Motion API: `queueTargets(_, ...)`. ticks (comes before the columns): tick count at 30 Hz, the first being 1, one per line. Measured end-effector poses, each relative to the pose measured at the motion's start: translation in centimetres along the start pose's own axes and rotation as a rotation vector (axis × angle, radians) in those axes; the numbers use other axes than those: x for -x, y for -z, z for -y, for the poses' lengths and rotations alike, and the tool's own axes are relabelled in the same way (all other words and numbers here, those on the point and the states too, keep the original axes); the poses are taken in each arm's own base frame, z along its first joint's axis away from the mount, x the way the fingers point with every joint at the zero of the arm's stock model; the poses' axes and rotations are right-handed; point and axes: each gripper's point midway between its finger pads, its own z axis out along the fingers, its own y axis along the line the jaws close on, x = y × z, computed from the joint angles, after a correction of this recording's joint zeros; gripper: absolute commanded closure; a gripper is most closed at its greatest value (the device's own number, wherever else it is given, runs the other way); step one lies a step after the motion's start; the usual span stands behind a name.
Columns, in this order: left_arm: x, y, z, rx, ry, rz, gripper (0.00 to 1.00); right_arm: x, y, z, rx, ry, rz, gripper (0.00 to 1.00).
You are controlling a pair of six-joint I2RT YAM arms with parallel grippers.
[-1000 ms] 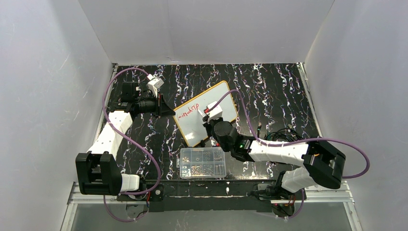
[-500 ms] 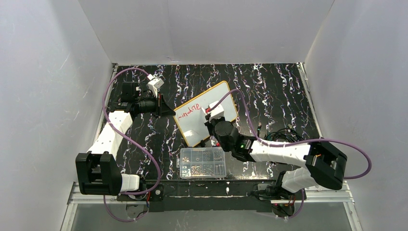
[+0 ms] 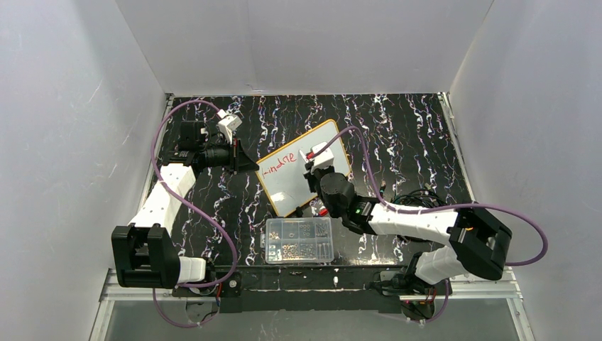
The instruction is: Write a sentence on the whiteboard
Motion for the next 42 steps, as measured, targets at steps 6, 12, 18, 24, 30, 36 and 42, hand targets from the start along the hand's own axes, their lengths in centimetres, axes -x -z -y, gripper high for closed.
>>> queueTargets(6,0.0,0.0,0.0,0.000,0.000,0.000,1.00,-0.5,-0.4,-0.2,0.009,0.005,-0.009,0.99)
queueTargets(12,0.0,0.0,0.0,0.001,0.000,0.000,1.00,-0.2,-0.5,-0.6,0.028,0.025,-0.003,0.99)
queueTargets(18,0.0,0.0,-0.1,0.004,0.000,0.000,1.00,-0.2,-0.5,-0.9,0.050,0.023,-0.002,0.99)
queueTargets(24,0.0,0.0,-0.1,0.006,0.000,0.000,1.00,-0.4,-0.4,-1.1,0.054,0.002,-0.007,0.99)
queueTargets(30,0.0,0.0,-0.1,0.006,0.000,0.000,1.00,-1.1,-0.1,-0.8,0.049,0.000,-0.020,0.99)
queueTargets(36,0.0,0.0,-0.1,0.006,0.000,0.000,1.00,-1.1,-0.1,-0.7,0.039,-0.004,-0.020,0.99)
queueTargets(42,0.0,0.0,-0.1,0.006,-0.001,0.000,1.00,-1.6,0.0,0.0,-0.001,0.001,-0.040,0.99)
